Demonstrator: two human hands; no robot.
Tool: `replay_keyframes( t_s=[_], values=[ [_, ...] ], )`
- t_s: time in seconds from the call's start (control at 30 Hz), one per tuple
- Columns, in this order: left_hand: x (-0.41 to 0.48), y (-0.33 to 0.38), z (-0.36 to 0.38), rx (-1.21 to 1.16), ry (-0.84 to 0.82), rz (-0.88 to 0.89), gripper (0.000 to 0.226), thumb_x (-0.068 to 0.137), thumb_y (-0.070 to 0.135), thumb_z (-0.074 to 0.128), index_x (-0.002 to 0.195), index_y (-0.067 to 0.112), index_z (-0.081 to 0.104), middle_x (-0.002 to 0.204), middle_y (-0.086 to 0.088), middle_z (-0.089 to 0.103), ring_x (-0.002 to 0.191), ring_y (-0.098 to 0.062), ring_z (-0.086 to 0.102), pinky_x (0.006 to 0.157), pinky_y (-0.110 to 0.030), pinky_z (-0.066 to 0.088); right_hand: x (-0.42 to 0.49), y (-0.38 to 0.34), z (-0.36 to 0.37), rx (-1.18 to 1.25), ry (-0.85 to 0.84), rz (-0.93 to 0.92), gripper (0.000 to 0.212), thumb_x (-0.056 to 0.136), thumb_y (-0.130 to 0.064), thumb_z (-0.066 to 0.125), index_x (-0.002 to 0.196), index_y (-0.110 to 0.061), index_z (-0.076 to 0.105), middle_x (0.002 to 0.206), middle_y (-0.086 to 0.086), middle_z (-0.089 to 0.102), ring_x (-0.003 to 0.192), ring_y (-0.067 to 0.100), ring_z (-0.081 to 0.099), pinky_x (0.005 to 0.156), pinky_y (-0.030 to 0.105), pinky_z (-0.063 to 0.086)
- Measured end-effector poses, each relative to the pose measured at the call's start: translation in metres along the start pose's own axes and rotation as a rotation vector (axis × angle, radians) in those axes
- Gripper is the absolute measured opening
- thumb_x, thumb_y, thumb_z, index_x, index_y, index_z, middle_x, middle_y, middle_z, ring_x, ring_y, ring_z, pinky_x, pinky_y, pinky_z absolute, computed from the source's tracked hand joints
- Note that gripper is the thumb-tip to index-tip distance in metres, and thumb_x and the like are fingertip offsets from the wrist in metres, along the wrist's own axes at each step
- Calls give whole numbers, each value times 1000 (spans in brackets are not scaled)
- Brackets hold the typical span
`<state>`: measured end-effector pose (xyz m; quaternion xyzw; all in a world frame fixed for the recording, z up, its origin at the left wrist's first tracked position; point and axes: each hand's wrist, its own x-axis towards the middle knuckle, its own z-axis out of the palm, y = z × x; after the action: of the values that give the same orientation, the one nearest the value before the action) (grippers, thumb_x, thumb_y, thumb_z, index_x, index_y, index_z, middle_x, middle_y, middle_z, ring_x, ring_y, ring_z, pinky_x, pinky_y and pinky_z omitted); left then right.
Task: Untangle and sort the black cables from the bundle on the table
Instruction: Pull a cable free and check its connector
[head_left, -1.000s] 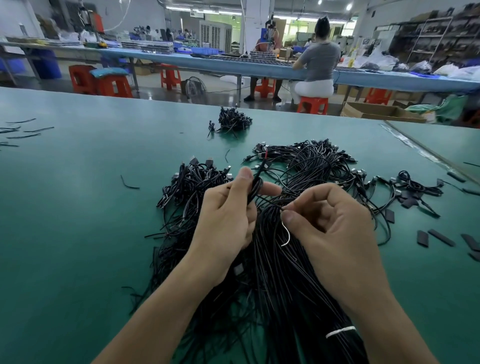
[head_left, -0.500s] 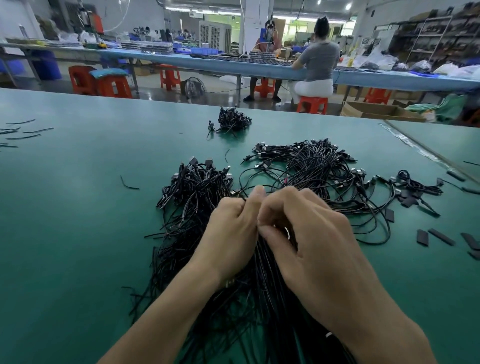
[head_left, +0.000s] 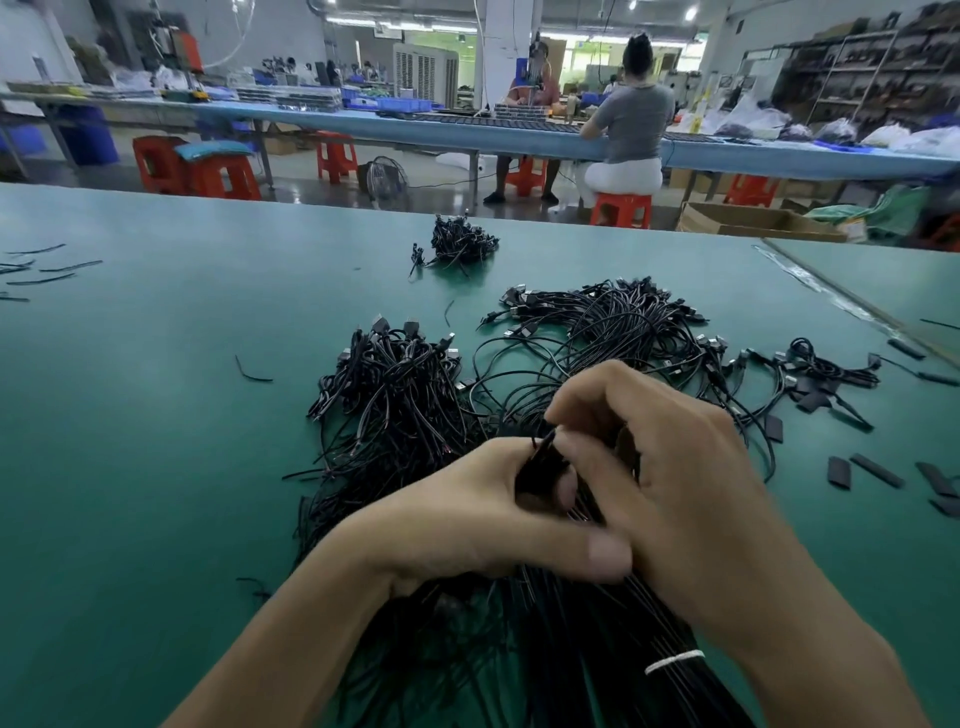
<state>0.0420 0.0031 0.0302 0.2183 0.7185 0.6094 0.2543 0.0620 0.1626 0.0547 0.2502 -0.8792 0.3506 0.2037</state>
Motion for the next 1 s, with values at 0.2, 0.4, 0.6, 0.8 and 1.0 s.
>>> replay_keyframes(
  t_s=[0.2,0.4,0.6,0.8,1.0],
  values=[
    [0,-8,1,295,71,67,33,86,13,77,76,11,46,58,15,31,52,-5,27,47,-19,24,-1,7,-2,-32,-59,-7,22,87,-14,72,97,-34,69,89,-18,61,91,3,59,78,12,41],
    [4,-10,3,407,128,69,31,93,20,69,97,-7,54,72,-5,36,64,-19,32,58,-35,28,-3,12,1,-97,-166,75,23,89,-38,64,112,-38,71,98,-23,52,96,-4,53,81,5,36],
    [8,-15,4,435,228,57,21,92,19,69,90,2,56,66,1,40,61,-16,37,57,-36,33,-2,9,2,-115,-131,90,7,89,-32,66,90,-34,73,94,-18,57,90,1,57,79,16,44],
    [8,-18,4,279,389,-43,21,91,32,69,91,15,55,63,10,46,51,-9,39,48,-27,33,-3,7,7,-200,-120,115,13,92,-34,56,90,-29,67,96,-15,57,88,10,59,79,37,51],
    [12,-9,5,-210,403,-120,10,97,6,51,101,14,55,68,4,50,56,-6,44,49,-21,37,-3,13,20,-293,22,134,9,94,-27,56,89,-25,63,96,-14,51,94,9,47,78,24,40]
  ],
)
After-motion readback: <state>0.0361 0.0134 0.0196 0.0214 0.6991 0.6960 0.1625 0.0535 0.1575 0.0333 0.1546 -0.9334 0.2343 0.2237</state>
